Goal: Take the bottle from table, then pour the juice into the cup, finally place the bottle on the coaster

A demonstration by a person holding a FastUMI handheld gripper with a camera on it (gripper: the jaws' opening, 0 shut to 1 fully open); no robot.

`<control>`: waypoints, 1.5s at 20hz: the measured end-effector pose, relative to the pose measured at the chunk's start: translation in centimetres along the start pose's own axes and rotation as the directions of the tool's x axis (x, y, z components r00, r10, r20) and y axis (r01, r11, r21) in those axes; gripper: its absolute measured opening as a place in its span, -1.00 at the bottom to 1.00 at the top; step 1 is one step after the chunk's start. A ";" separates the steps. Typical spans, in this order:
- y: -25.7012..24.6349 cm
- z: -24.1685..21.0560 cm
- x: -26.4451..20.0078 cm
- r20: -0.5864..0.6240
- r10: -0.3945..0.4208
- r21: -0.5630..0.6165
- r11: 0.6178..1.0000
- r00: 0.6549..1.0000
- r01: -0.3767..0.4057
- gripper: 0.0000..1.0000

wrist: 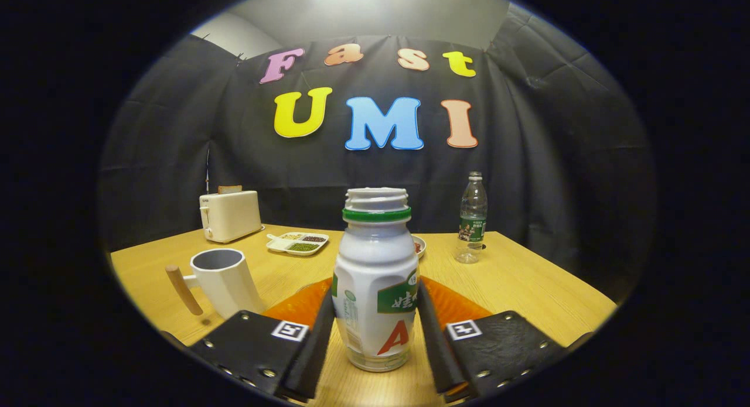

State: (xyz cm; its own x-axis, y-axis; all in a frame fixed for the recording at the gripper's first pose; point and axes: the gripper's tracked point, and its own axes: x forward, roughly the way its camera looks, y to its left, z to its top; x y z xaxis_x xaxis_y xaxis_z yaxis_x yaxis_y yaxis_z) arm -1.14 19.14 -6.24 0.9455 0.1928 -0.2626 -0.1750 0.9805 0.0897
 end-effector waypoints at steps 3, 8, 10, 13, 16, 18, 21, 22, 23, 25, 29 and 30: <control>0.0 0.1 0.2 0.005 -0.011 0.002 1.000 1.000 0.011 0.37; 0.2 1.8 0.4 0.036 -0.049 -0.134 0.989 0.998 0.054 0.37; 0.5 3.1 0.2 0.067 -0.066 -0.231 0.970 0.996 0.080 0.37; 1.1 4.8 0.5 0.110 -0.074 -0.352 0.930 0.991 0.109 0.37; 2.1 6.0 0.9 0.129 -0.068 -0.437 0.891 0.989 0.118 0.37; 2.7 6.4 1.2 0.138 -0.069 -0.505 0.853 0.988 0.130 0.37; 3.6 6.5 1.7 0.144 -0.068 -0.602 0.786 0.987 0.142 0.37; 3.7 6.6 1.8 0.148 -0.072 -0.632 0.761 0.986 0.150 0.37; 3.9 6.7 2.0 0.152 -0.076 -0.661 0.733 0.985 0.159 0.37; 4.0 7.0 2.3 0.167 -0.083 -0.717 0.673 0.982 0.179 0.37; 4.8 7.2 2.3 0.175 -0.088 -0.794 0.576 0.981 0.194 0.37; 5.0 7.2 2.2 0.174 -0.089 -0.810 0.554 0.981 0.194 0.37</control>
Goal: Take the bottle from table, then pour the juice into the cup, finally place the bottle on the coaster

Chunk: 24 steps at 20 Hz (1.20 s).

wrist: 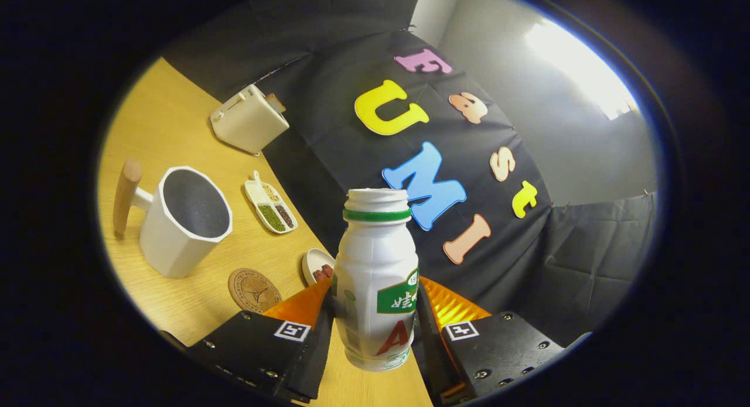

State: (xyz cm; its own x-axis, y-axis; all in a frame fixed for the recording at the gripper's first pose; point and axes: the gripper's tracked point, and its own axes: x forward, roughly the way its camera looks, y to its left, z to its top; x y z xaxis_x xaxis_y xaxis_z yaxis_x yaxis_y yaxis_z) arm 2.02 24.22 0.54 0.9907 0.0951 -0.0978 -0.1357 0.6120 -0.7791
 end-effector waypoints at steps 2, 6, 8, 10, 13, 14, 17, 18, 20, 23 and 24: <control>0.3 0.2 0.0 0.002 -0.002 -0.050 0.999 1.000 0.002 0.37; 0.7 0.5 0.1 0.012 -0.017 -0.159 0.987 1.000 0.018 0.37; 0.8 0.8 0.1 0.020 -0.023 -0.212 0.977 1.000 0.026 0.37; 0.9 1.2 0.3 0.028 -0.027 -0.259 0.965 0.999 0.033 0.37; 1.5 1.4 -0.1 0.036 -0.029 -0.331 0.943 0.999 0.039 0.37; 1.6 1.6 -0.1 0.041 -0.033 -0.362 0.931 0.999 0.046 0.37; 2.4 1.7 -0.5 0.055 -0.034 -0.429 0.902 0.998 0.055 0.37; 2.4 1.8 -0.4 0.055 -0.032 -0.442 0.895 0.998 0.053 0.37; 2.3 2.4 0.1 0.063 -0.036 -0.472 0.879 0.997 0.062 0.37; 2.5 2.8 0.0 0.073 -0.035 -0.500 0.863 0.997 0.067 0.37; 2.5 3.0 0.0 0.077 -0.037 -0.509 0.858 0.996 0.071 0.37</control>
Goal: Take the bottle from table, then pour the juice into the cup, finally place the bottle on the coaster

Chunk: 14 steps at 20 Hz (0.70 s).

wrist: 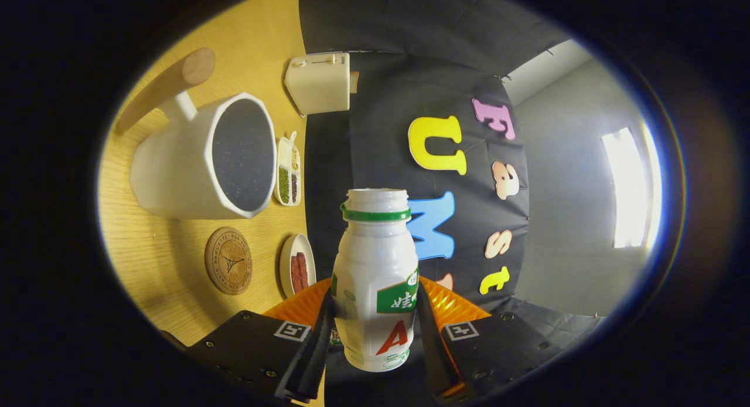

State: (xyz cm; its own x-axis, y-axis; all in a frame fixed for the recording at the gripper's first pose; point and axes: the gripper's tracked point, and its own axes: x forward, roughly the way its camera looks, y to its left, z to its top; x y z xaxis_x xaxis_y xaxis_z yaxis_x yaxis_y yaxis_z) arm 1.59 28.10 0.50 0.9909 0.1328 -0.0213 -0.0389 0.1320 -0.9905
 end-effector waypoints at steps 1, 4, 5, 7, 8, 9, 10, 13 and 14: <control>-0.1 0.1 0.0 0.002 -0.004 -0.011 1.000 1.000 0.004 0.37; -0.3 0.4 -0.3 0.011 -0.011 -0.039 0.999 1.000 0.011 0.37; -0.3 0.5 -0.2 0.014 -0.013 -0.052 0.999 1.000 0.014 0.37; -0.3 0.8 -0.2 0.019 -0.017 -0.078 0.997 1.000 0.018 0.37; -0.3 0.9 -0.3 0.022 -0.016 -0.085 0.996 1.000 0.018 0.37; -0.3 0.9 -0.3 0.023 -0.016 -0.089 0.996 1.000 0.018 0.37; -0.4 0.9 -0.3 0.024 -0.017 -0.092 0.996 1.000 0.019 0.37; -0.6 1.1 -0.3 0.026 -0.021 -0.104 0.994 0.999 0.024 0.37; -0.6 1.2 -0.3 0.028 -0.021 -0.109 0.994 0.999 0.024 0.37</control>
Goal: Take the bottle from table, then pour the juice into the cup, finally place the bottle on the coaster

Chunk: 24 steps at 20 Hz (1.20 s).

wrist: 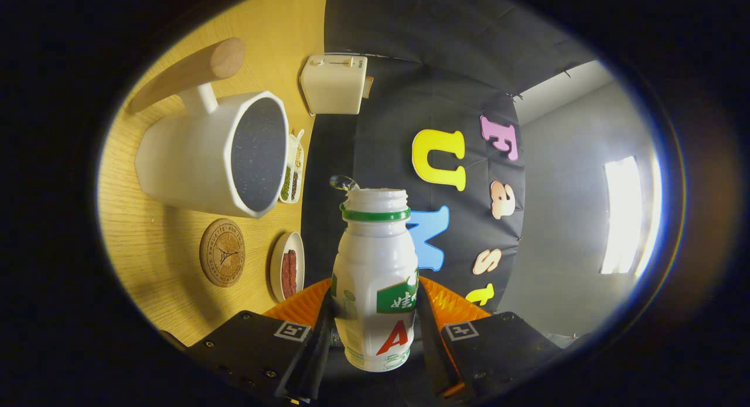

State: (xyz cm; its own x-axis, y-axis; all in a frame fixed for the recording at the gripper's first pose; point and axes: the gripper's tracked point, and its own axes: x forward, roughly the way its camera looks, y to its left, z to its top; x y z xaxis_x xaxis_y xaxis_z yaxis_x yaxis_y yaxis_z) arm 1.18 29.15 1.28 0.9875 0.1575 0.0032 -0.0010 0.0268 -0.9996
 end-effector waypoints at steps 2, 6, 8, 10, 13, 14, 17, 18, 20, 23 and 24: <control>-0.1 0.0 0.1 0.003 -0.001 -0.010 1.000 1.000 0.001 0.37; -0.3 0.0 0.0 0.005 -0.008 -0.021 1.000 1.000 0.008 0.37; -0.5 0.1 0.1 0.006 -0.011 -0.028 1.000 1.000 0.011 0.37; -0.5 0.2 0.2 0.006 -0.011 -0.031 0.999 1.000 0.011 0.37; -0.5 0.1 0.3 0.006 -0.013 -0.035 0.999 1.000 0.014 0.37; -0.5 0.1 0.3 0.006 -0.014 -0.037 0.999 1.000 0.014 0.37; -0.6 0.1 0.4 0.007 -0.018 -0.046 0.999 1.000 0.018 0.37; -0.7 0.1 0.4 0.006 -0.019 -0.048 0.999 1.000 0.019 0.37; -0.7 0.2 0.4 0.007 -0.020 -0.049 0.999 1.000 0.020 0.37; -0.7 0.1 0.5 0.006 -0.022 -0.055 0.998 1.000 0.023 0.37; -0.7 0.1 0.5 0.007 -0.022 -0.056 0.998 1.000 0.022 0.37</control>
State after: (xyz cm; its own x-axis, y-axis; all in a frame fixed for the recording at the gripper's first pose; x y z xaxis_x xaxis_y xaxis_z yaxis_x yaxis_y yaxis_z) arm 1.61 29.32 1.98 0.9862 0.1636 0.0253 0.0298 -0.0249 -0.9992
